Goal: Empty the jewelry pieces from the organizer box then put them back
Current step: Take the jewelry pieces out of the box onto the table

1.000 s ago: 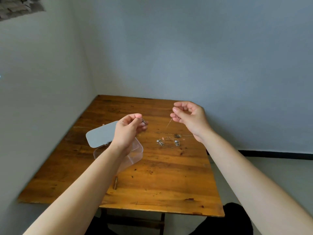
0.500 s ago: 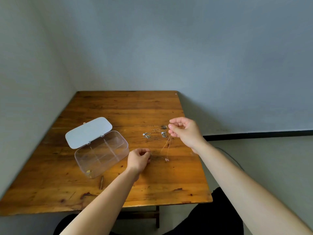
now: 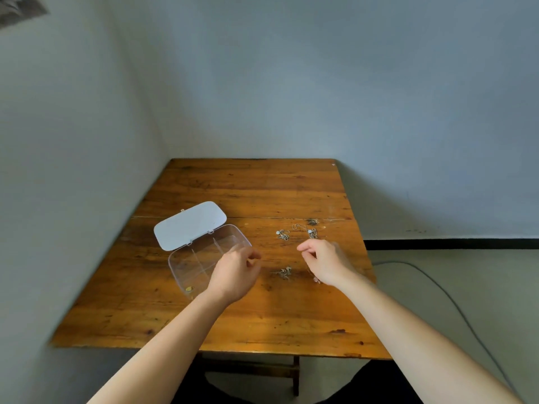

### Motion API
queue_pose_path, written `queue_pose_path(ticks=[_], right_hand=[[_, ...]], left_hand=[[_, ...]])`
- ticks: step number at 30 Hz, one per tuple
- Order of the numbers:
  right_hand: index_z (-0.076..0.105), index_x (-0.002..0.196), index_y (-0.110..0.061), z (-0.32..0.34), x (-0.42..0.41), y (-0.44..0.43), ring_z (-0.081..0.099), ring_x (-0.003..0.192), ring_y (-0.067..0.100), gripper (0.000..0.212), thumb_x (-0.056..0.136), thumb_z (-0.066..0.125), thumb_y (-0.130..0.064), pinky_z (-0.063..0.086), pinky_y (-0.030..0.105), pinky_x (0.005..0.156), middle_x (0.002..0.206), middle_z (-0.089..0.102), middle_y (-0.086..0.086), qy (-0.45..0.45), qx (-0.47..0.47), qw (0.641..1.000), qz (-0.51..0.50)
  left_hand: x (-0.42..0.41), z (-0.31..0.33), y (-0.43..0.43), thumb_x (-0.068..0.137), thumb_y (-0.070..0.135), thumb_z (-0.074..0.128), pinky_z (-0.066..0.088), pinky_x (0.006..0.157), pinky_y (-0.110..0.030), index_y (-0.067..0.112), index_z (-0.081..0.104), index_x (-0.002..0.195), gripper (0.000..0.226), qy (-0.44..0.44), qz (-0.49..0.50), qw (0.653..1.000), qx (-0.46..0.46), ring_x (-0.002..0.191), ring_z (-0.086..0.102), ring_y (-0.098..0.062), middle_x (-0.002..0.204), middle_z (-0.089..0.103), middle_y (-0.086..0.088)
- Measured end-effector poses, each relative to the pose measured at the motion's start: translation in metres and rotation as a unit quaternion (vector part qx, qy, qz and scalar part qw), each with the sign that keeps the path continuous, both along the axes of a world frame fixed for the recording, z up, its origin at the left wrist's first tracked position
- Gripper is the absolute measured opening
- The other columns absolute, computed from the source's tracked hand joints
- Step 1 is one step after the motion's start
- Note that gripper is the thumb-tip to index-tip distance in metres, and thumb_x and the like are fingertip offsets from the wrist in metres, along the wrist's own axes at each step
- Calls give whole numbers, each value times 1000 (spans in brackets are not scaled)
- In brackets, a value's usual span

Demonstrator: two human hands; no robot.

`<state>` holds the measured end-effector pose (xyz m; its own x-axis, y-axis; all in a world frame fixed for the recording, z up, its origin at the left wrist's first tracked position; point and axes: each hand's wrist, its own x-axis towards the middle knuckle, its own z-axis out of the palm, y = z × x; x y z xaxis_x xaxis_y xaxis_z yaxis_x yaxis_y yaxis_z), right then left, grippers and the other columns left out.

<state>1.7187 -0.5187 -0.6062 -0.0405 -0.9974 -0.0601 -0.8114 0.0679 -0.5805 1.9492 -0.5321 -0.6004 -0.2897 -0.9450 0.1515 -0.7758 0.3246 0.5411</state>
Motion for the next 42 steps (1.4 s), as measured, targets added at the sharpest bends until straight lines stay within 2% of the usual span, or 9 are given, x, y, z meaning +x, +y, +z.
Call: queue_pose_path(ticks=[2,6,11,14,18,27,31,36,42], right_hand=[[67,122,-26,4,14,-7,61,82,6,28,102,50,-19,49,23,77,128,64,-8,-1,-21,999,24],[62,124,-32,6,53,-17,62,103,12,27,99,53,-28,52,34,86,135,57,-4,19,-30,994,107],[60,131,-23,-4,101,-22,55,113,20,33,100,54,-31,48,31,90,135,50,0,22,-20,986,164],[62,130,-18,-11,121,-24,56,111,20,34,99,57,-31,46,27,88,130,51,2,18,-20,984,174],[65,128,-20,-17,132,-26,57,103,19,33,99,57,-34,51,30,82,124,54,1,30,-35,980,192],[67,125,-23,-25,135,-27,58,103,19,30,99,57,-33,48,28,74,122,57,-2,22,-59,983,175],[67,125,-24,-23,136,-32,55,111,21,29,99,56,-32,52,36,80,126,57,-1,37,-54,980,187],[67,124,-24,-21,137,-34,53,116,22,28,99,56,-31,50,36,81,128,56,0,56,-48,978,194],[68,124,-23,-19,138,-32,56,112,22,27,99,58,-30,50,35,81,127,57,0,49,-50,980,189]], left_hand=[[28,9,-2,91,27,59,56,63,-28,22,68,93,11,-32,22,999,-32,78,60,-11,92,63,4],[84,19,0,93,32,54,48,55,-23,20,61,84,17,-154,53,986,19,70,56,-10,86,60,2],[114,18,5,93,54,49,52,83,-33,23,60,124,45,-225,21,970,86,109,53,-17,123,60,1],[127,10,1,83,73,47,45,101,-41,26,50,137,72,-352,27,929,111,130,42,-23,141,52,0],[139,0,1,94,52,50,40,105,-41,19,48,136,54,-447,2,889,100,131,39,-25,140,49,-6],[143,-5,-8,99,33,51,47,98,-33,15,50,133,39,-380,-52,914,130,118,51,-21,132,57,-6],[146,-2,-9,98,38,53,46,79,-29,23,52,99,15,-343,-78,920,170,90,53,-15,104,58,1],[153,-8,-8,93,54,52,52,83,-35,26,58,111,34,-234,-68,953,182,93,60,-14,108,65,6],[146,-9,5,94,63,25,43,56,-32,24,51,62,57,-93,46,991,81,58,55,-13,60,56,4]])
